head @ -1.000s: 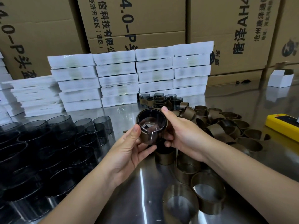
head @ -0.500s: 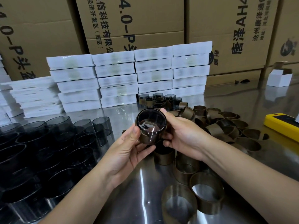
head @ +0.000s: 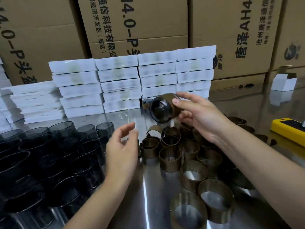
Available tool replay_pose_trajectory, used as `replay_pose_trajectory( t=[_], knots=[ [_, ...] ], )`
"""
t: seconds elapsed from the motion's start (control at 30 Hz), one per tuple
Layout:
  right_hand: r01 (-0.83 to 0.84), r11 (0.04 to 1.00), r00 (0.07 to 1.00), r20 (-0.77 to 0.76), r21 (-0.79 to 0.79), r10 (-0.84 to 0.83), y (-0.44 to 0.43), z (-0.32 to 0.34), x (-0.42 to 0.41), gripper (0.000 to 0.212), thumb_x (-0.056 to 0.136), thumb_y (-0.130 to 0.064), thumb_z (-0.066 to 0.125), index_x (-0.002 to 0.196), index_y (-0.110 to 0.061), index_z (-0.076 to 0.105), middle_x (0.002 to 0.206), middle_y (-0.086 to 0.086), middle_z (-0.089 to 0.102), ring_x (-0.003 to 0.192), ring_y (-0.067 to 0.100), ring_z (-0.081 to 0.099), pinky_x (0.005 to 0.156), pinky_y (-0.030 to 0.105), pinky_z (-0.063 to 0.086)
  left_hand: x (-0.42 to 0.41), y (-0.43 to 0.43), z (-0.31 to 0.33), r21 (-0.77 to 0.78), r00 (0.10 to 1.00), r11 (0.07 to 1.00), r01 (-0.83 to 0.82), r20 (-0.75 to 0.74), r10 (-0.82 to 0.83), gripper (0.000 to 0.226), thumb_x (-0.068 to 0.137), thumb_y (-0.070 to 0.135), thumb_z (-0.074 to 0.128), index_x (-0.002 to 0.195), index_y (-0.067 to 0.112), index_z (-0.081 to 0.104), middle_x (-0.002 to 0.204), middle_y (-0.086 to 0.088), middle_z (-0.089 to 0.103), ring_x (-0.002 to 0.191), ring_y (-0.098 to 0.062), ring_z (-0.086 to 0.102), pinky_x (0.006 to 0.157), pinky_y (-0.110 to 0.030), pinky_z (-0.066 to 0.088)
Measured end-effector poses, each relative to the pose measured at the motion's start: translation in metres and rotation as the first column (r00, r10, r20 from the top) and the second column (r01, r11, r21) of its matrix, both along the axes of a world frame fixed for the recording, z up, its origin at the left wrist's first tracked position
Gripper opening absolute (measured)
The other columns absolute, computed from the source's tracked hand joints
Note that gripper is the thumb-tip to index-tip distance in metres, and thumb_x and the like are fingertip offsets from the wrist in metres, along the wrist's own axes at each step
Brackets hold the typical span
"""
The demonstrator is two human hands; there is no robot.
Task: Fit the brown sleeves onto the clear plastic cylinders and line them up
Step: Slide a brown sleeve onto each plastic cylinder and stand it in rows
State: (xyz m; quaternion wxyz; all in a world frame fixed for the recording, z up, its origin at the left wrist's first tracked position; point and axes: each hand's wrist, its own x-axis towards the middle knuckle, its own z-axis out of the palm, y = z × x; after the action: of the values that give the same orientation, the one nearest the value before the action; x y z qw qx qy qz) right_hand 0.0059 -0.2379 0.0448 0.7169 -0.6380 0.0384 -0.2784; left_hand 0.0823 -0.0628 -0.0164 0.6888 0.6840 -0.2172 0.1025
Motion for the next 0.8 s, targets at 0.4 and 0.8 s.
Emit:
replay_pose_trajectory(
  t=[0.4,0.8],
  knots=[
    [-0.070,0.720,0.868,-0.398,-0.690,-0.298,-0.005,0.007,0.102,0.033,0.086,-0.005,0.051,0.118,0.000,0.050,0.111,0.029,0.059,0.092,0.032,0.062,0.080,0.039,0.051,0.009,-0.005,-0.016,0.627,0.991,0.770,-0.122,0.120,0.060,0.053,0.090,0.033,0.058,0.138,0.028,0.038,0.139,0.008,0.037,0.128,-0.013,0.039,0.105,-0.030,0.031],
    [-0.176,0.482,0.752,-0.433,-0.859,-0.497,-0.017,-0.014,0.114,0.038,0.091,-0.032,0.051,0.122,-0.011,0.045,0.109,0.010,0.057,0.092,0.023,0.052,0.068,0.030,0.040,0.011,-0.009,-0.020,0.539,0.997,0.842,-0.006,0.073,-0.039,0.040,0.090,0.027,0.056,0.128,0.034,0.044,0.119,0.019,0.033,0.082,0.005,0.044,0.080,-0.020,0.034]
  ],
)
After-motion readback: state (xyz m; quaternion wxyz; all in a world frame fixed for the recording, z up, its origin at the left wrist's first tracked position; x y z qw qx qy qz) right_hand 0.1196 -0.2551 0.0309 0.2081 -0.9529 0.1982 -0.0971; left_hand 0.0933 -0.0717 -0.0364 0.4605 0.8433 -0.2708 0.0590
